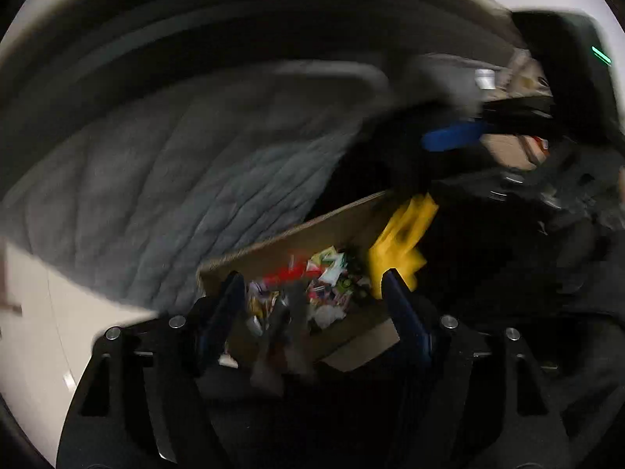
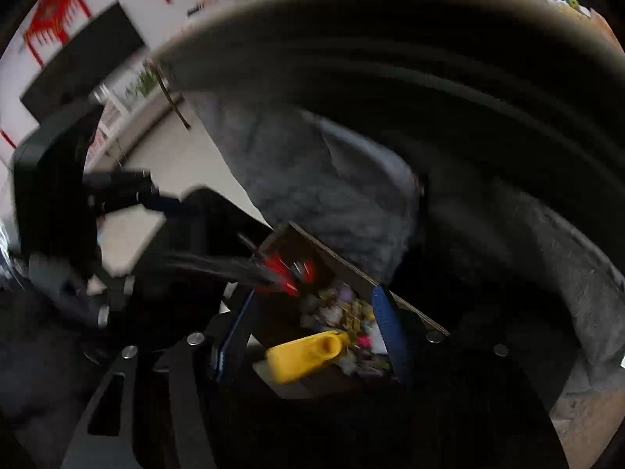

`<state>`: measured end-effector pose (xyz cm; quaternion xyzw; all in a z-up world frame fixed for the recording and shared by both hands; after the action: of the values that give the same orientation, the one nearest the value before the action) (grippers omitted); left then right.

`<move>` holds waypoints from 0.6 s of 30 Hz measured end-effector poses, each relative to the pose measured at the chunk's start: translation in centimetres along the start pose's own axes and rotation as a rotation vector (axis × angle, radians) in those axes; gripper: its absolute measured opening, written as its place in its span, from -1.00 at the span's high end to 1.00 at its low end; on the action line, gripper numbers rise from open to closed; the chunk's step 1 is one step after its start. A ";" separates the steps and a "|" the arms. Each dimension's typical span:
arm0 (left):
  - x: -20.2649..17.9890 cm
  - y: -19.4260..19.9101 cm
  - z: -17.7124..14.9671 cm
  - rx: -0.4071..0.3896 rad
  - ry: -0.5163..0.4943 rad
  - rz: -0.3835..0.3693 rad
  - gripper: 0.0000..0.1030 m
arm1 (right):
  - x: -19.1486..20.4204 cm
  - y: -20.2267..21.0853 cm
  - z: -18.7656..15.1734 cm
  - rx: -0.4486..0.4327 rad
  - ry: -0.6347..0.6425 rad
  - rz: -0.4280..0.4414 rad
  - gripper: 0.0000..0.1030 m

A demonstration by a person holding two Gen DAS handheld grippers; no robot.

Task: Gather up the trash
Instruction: 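Drop the silver robot figure and yellow microscope into the cardboard box, then grasp the teal toy with the right gripper while the left gripper grasps the blue box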

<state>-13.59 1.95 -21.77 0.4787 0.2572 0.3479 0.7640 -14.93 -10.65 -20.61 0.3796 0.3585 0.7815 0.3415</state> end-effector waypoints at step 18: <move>4.8 13.7 7.3 -0.417 0.204 0.140 -0.63 | 1.8 5.3 23.1 -0.295 0.165 -0.103 -0.70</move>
<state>-9.17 5.79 -6.59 0.2897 0.2219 0.4922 0.7903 2.19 -4.90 -5.14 0.2410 0.2856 0.8357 0.4025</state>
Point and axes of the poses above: each gripper's, at about its wrist camera, not at the fingertips, and y roughly against the way its jaws point, x to its left, z to its top, the point moved 7 cm from there along -y, roughly the way its jaws point, and after that the axes turned 8 degrees about z, right-handed, at the moved point
